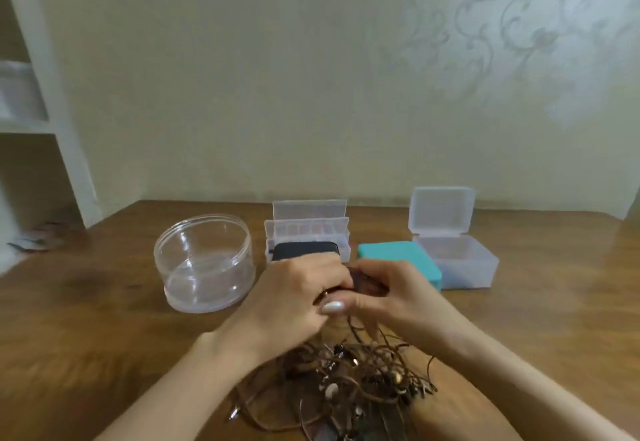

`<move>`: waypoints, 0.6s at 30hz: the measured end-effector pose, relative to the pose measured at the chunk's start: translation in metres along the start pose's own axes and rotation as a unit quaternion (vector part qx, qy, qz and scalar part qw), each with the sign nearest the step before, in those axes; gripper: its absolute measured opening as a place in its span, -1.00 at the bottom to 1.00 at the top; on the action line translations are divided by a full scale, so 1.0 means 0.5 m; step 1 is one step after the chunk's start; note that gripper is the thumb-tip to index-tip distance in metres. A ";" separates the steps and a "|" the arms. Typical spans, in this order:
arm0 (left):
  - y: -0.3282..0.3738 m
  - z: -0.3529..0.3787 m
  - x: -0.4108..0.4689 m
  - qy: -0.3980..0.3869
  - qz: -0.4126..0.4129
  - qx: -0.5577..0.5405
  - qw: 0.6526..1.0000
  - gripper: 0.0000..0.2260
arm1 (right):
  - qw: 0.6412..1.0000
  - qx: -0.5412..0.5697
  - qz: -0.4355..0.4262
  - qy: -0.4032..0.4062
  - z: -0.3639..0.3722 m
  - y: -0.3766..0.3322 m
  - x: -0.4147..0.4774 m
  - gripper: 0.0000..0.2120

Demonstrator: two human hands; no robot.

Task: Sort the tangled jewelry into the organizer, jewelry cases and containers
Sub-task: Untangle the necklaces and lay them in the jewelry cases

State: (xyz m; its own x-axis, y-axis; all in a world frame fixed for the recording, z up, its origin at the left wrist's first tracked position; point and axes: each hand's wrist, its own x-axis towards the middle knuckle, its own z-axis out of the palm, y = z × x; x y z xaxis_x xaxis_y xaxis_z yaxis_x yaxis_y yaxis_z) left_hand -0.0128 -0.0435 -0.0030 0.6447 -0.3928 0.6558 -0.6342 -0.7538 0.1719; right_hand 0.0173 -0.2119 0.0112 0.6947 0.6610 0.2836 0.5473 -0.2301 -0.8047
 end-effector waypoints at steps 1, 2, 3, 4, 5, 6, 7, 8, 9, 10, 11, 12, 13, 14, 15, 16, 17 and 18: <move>-0.003 -0.008 0.001 0.019 -0.019 -0.028 0.999 -0.82 | 1.000 -0.016 0.006 0.014 -0.002 0.005 0.007 -0.80; -0.006 -0.015 0.004 0.040 -0.043 -0.063 0.996 -0.81 | 0.999 -0.026 0.018 0.021 -0.006 0.009 0.013 -0.79; -0.012 -0.022 0.005 0.059 -0.071 -0.091 0.992 -0.82 | 0.999 -0.032 0.031 0.024 -0.009 0.011 0.018 -0.78; -0.018 -0.027 0.005 0.071 -0.099 -0.099 0.988 -0.80 | 0.998 -0.036 0.042 0.027 -0.011 0.013 0.022 -0.79; -0.027 -0.029 0.005 0.074 -0.124 -0.072 0.987 -0.70 | 0.997 -0.047 0.048 0.035 -0.013 0.018 0.025 -0.80; -0.038 -0.029 0.004 0.058 -0.142 -0.006 0.988 -0.54 | 0.995 -0.064 0.049 0.052 -0.014 0.020 0.030 -0.80; -0.053 -0.027 0.001 0.010 -0.157 0.078 0.984 -0.35 | 0.992 -0.090 0.045 0.080 -0.015 0.023 0.036 -0.78; -0.066 -0.025 -0.001 -0.063 -0.173 0.157 0.970 -0.17 | 0.985 -0.125 0.035 0.115 -0.019 0.024 0.041 -0.75; -0.078 -0.021 -0.002 -0.133 -0.186 0.212 0.950 -0.05 | 0.972 -0.181 0.023 0.146 -0.021 0.025 0.050 -0.73; -0.086 -0.020 -0.003 -0.187 -0.196 0.239 0.932 0.01 | 0.953 -0.257 0.010 0.161 -0.019 0.021 0.059 -0.71; -0.091 -0.016 -0.001 -0.221 -0.204 0.249 0.920 0.02 | 0.927 -0.338 0.002 0.160 -0.013 0.017 0.066 -0.72; -0.094 -0.012 0.003 -0.238 -0.209 0.254 0.914 -0.01 | 0.902 -0.405 0.000 0.149 -0.003 0.016 0.071 -0.73; -0.097 -0.011 0.008 -0.245 -0.213 0.256 0.911 -0.06 | 0.883 -0.450 0.006 0.132 0.010 0.017 0.074 -0.72; -0.098 -0.014 0.016 -0.255 -0.220 0.255 0.906 -0.08 | 0.873 -0.476 0.016 0.109 0.023 0.020 0.075 -0.71; -0.099 -0.020 0.024 -0.270 -0.227 0.254 0.901 -0.09 | 0.867 -0.490 0.021 0.093 0.035 0.021 0.074 -0.70; -0.106 -0.024 0.038 -0.287 -0.230 0.251 0.896 -0.08 | 0.864 -0.496 0.020 0.087 0.038 0.026 0.074 -0.70; -0.110 -0.033 0.049 -0.302 -0.232 0.249 0.890 -0.08 | 0.865 -0.494 0.015 0.088 0.038 0.027 0.072 -0.71; -0.111 -0.045 0.059 -0.315 -0.235 0.245 0.886 -0.09 | 0.870 -0.485 0.009 0.094 0.036 0.026 0.068 -0.71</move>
State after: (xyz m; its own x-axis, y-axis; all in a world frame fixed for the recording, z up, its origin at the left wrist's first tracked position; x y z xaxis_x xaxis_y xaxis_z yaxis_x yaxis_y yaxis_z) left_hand 0.0319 -0.0015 0.0235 0.9967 -0.0756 0.0288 -0.0715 -0.9898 -0.1233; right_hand 0.0398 -0.1795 0.0010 0.7217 0.5436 0.4286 0.6083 -0.7935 -0.0179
